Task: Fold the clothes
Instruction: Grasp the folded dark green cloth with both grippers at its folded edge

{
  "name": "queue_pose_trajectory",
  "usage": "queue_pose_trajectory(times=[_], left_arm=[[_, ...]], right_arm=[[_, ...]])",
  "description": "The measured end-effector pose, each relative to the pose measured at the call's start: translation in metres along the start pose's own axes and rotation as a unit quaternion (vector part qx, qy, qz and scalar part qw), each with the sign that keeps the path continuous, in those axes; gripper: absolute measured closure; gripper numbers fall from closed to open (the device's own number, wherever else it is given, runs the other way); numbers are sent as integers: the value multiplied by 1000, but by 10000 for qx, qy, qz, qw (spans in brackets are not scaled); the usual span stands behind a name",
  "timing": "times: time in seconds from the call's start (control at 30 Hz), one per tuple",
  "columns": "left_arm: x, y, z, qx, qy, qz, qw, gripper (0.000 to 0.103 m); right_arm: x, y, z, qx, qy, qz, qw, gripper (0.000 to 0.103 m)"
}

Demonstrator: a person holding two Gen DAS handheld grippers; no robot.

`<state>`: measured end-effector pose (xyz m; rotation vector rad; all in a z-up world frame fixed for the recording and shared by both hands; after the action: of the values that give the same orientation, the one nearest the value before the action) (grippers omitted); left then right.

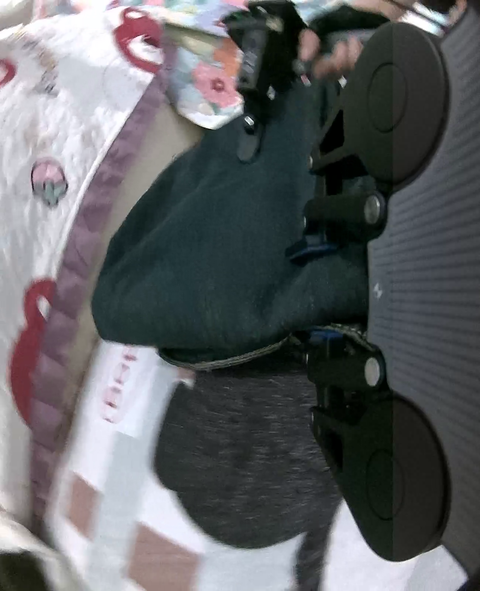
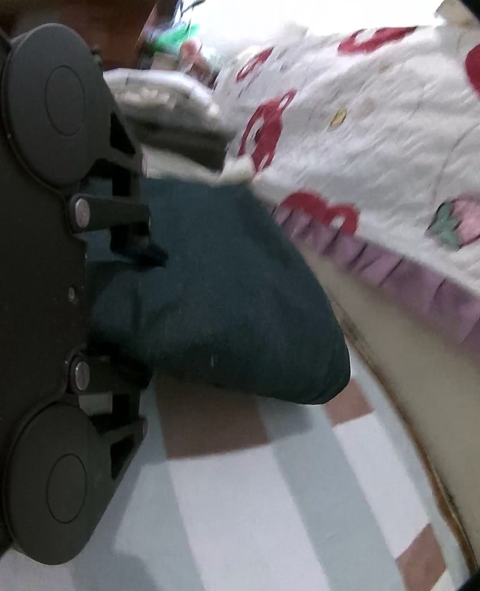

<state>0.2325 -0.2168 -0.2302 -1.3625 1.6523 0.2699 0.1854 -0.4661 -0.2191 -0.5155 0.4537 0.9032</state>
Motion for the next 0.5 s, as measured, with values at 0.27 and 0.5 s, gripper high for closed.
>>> queue_pose_trajectory(times=[0.27,0.5], left_arm=[[-49,-21,-19,85,436,-578,9973,71],[-88,-23,-30,-42,1069,-686,9919,71]], right_arm=[[-50,8,69,-595,95,-461,9971,70],[-87,19,127,-990,-137,-689,9926,70]])
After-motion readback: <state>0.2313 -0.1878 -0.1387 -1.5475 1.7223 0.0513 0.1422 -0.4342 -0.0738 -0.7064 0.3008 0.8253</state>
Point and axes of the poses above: each gripper's, at about its wrist camera, not at the fingertips, and x roughly the way its jaws point, z to its left, y to its underside, the point moved 10 cm from there along x, roughly the way its jaws point, and after that the axes turned 15 degrees about z, right-handed, at the moved point
